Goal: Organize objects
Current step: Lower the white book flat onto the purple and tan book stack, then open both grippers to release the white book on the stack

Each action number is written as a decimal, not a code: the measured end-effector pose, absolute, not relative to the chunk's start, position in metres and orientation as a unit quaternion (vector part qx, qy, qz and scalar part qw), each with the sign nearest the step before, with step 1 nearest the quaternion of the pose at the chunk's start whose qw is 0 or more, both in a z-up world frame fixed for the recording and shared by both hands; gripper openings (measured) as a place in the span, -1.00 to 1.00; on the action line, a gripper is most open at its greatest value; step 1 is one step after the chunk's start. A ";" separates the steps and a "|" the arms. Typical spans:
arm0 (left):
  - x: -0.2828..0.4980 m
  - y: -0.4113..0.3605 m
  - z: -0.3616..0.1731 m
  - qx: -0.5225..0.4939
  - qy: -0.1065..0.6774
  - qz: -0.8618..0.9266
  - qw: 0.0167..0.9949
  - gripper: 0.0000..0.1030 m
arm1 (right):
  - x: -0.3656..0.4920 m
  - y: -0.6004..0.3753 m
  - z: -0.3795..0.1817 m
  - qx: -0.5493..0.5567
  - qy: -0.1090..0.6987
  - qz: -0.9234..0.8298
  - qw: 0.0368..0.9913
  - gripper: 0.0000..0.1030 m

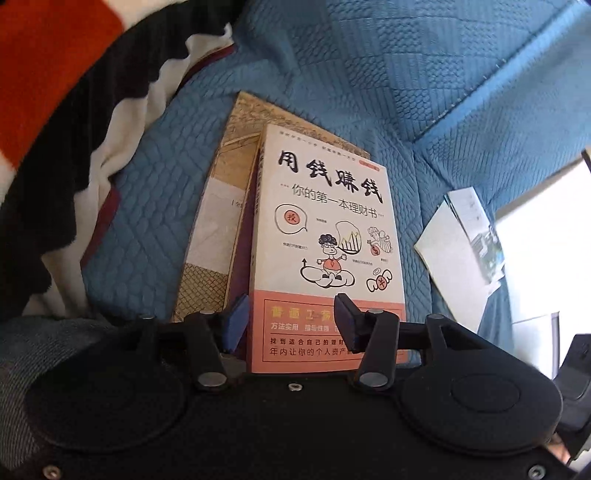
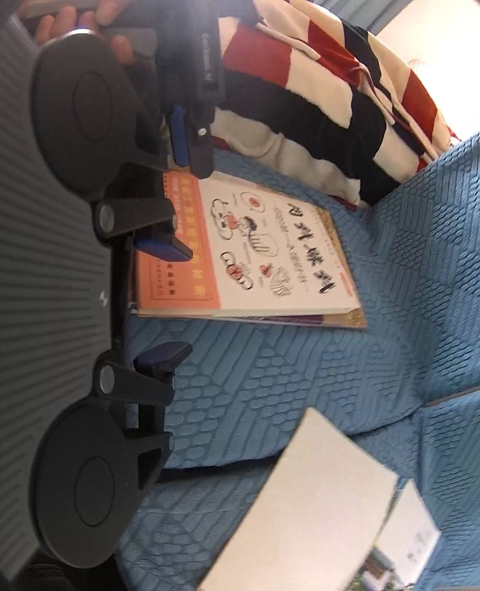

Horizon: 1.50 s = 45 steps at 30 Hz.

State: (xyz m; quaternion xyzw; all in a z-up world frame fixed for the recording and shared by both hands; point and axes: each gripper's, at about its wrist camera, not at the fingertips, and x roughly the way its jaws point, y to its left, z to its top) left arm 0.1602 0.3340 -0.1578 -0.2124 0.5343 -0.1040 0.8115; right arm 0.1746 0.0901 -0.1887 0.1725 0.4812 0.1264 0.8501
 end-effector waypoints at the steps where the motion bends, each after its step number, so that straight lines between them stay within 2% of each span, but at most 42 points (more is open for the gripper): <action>1: 0.160 0.331 -0.157 -0.203 0.531 -0.105 0.816 -0.11 | 0.175 0.093 -0.188 0.167 0.475 0.128 0.854 -0.09; 4: 0.159 0.325 -0.158 -0.179 0.532 -0.102 0.821 -0.18 | 0.177 0.101 -0.190 0.153 0.477 0.131 0.855 -0.29; 8: 0.160 0.322 -0.163 -0.164 0.539 -0.096 0.820 -0.28 | 0.177 0.107 -0.196 0.147 0.487 0.118 0.853 -0.45; 29: 0.167 0.316 -0.159 -0.120 0.547 -0.072 0.825 -0.39 | 0.171 0.109 -0.193 0.138 0.489 0.149 0.849 -0.48; 34: 0.158 0.315 -0.129 -0.110 0.524 -0.072 0.842 -0.41 | 0.167 0.108 -0.168 0.128 0.478 0.148 0.856 -0.49; 45: 0.127 0.303 -0.035 -0.106 0.429 -0.090 0.893 -0.34 | 0.145 0.095 -0.074 0.113 0.377 0.161 0.905 -0.49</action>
